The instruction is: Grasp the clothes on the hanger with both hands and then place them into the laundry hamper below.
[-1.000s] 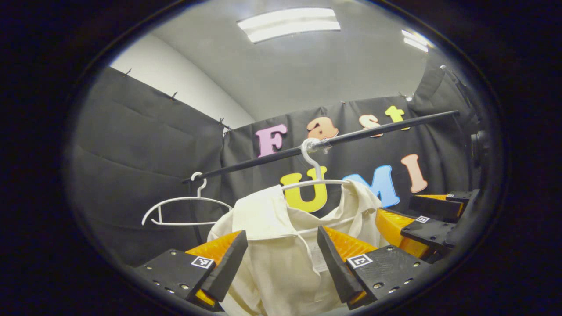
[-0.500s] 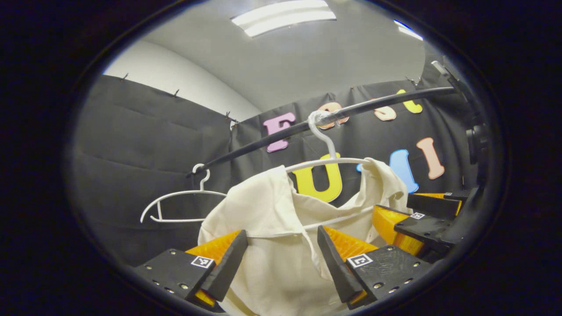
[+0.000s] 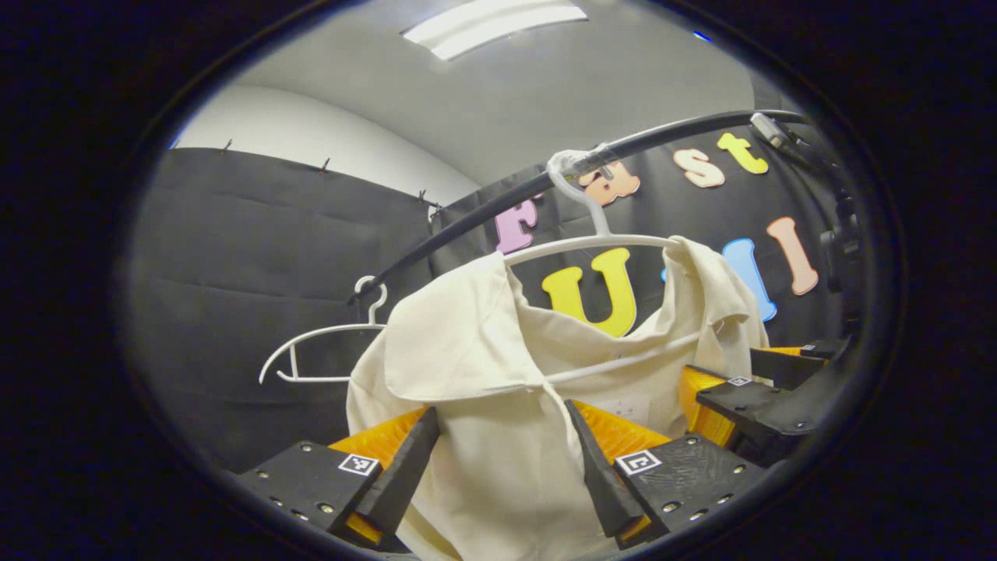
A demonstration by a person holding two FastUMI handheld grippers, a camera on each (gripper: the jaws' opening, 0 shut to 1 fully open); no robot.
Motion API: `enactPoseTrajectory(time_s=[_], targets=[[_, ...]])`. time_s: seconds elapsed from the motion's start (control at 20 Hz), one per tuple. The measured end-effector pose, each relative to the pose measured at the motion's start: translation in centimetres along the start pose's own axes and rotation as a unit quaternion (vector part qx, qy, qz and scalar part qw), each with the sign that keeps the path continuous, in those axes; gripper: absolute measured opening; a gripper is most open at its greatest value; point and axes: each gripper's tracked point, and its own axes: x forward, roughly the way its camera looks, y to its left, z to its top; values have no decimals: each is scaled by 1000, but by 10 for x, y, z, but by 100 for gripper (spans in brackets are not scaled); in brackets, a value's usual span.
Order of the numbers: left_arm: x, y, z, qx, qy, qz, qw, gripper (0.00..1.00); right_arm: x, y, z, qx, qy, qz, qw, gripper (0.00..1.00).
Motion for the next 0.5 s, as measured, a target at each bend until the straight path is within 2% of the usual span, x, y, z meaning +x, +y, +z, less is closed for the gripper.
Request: enactPoseTrajectory(time_s=[0.05,0.1,0.15,0.2,0.3,0.35,0.45,0.5], targets=[[0,4,-1,4,3,9,1000,94,3,-2,-1,1,1,-4,1000,96],[0,5,-3,6,6,12,1000,94,4,-2,-1,1,0,-8,1000,87],[1,6,-4,10,9,15,1000,94,6,-6,-1,-3,-1,-16,1000,67],[-1,13,-5,15,8,31,999,94,5,-9,0,-9,-5,-23,1000,53],[3,15,-6,13,9,38,999,73,5,-7,4,-21,-15,-20,999,42],[2,14,-5,15,12,36,999,63,5,-10,8,-29,-24,-21,999,14],[2,19,-7,16,11,43,999,42,4,-16,8,-46,-29,-27,998,5],[3,15,-8,15,11,35,999,30,3,-20,11,-53,-32,-31,998,5]])
